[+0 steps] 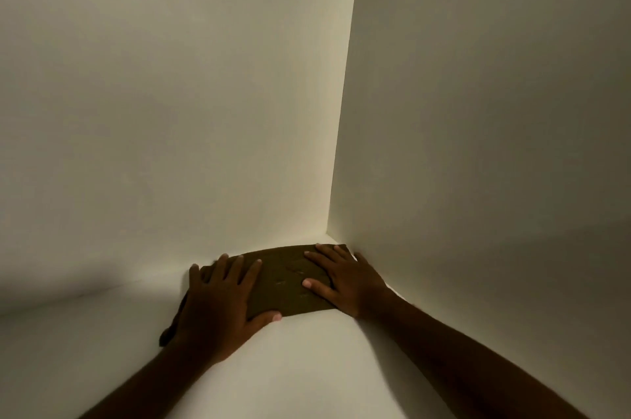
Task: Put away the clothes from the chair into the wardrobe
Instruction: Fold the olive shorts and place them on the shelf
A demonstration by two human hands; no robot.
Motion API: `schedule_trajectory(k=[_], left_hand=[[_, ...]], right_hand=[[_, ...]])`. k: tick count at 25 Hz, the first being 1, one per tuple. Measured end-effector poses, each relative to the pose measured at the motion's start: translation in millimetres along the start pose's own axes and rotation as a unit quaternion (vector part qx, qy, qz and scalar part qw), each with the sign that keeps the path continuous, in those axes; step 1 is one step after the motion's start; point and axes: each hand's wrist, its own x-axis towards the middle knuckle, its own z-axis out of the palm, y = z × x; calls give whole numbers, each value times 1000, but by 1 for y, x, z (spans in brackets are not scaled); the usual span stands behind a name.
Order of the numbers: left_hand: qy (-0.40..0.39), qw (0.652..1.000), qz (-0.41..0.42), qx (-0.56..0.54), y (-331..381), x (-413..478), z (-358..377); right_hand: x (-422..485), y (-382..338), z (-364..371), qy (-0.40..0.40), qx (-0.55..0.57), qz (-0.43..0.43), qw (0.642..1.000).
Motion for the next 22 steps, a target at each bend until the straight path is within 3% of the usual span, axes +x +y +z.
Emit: schedule_trajectory(k=[5, 7, 11, 15, 17, 22], left_hand=[[70, 997, -35, -17, -22, 3, 17], [58, 995, -68, -46, -29, -4, 19], [72, 985, -126, -95, -20, -17, 11], [-23, 961, -236, -142, -10, -47, 4], [-44, 961, -237, -134, -8, -60, 1], [-8, 967, -228, -118, -7, -66, -10]], right_hand=[[57, 40, 10, 13, 44, -48, 998], [61, 44, 13, 15, 70, -61, 996], [48, 39, 12, 62, 108, -28, 992], [19, 38, 20, 94, 150, 28, 984], [2, 33, 23, 90, 128, 35, 987], [-31, 22, 26, 84, 145, 57, 984]])
